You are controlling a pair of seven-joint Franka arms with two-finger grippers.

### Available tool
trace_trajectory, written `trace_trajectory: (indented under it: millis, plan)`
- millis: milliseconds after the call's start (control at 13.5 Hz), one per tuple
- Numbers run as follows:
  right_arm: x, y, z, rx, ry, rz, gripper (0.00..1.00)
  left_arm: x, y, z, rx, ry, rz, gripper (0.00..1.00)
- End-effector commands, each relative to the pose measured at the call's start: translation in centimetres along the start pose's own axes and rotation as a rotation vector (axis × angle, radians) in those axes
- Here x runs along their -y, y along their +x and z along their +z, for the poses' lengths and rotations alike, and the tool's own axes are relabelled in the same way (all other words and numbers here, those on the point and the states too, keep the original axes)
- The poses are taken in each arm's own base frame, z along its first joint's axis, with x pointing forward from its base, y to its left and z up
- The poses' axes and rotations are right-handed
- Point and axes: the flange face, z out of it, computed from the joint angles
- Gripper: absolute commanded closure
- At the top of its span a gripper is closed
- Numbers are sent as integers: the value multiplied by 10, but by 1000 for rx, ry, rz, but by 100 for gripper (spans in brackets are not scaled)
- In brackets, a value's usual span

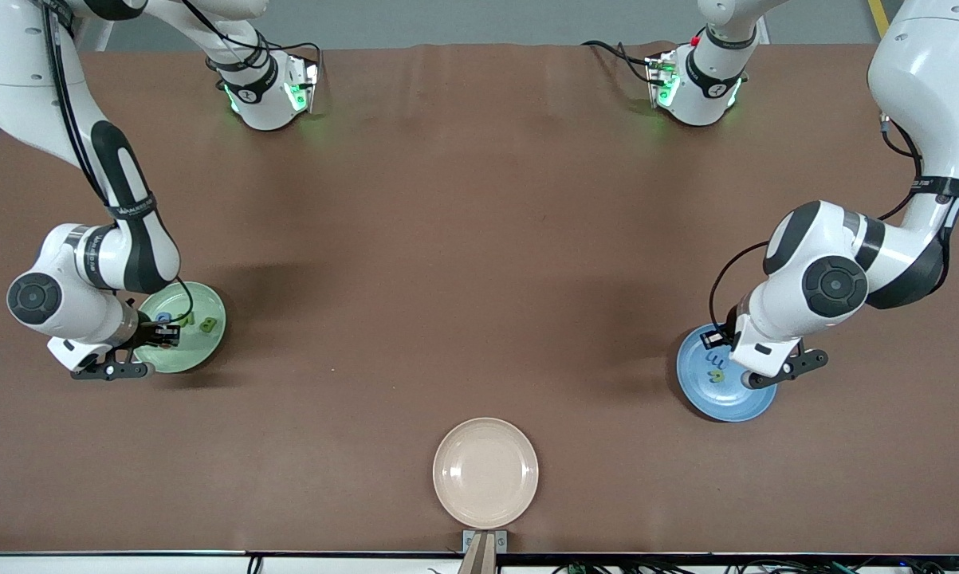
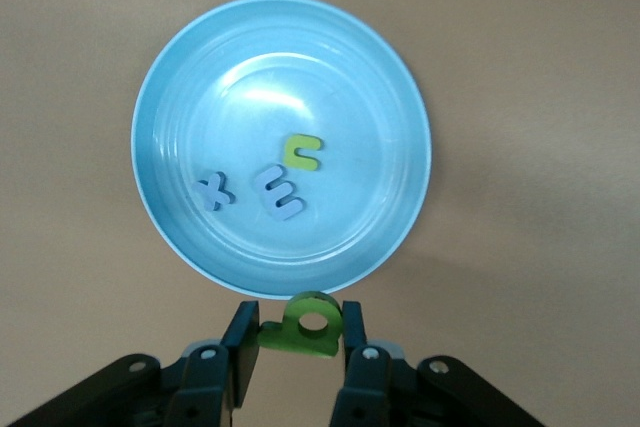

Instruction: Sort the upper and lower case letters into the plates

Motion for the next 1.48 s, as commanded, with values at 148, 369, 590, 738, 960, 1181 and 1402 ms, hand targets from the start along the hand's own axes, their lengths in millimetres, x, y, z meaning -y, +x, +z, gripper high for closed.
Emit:
trace_trajectory:
  millis: [148,369,590,738,960,1181,1402]
  plan:
    - [-4,4,7,4,40,34,76,4,-17,23,-42,-44,9,99]
    - [4,3,3,16,46,32,0,5,-14,30,-47,-33,19,96]
    - [19,-7,-56,71,86,33,0,9,6,45,-69,-29,30,86]
    - [28,-17,-111,81,110,33,0,16,13,53,-62,-27,13,38]
    - [51,-51,-217,85,119,68,0,18,29,28,-109,-39,3,0]
    - [45,-85,-314,48,127,63,0,28,61,-19,-191,-65,11,0]
    - [37,-97,-396,27,127,62,0,43,77,-52,-235,-67,46,0]
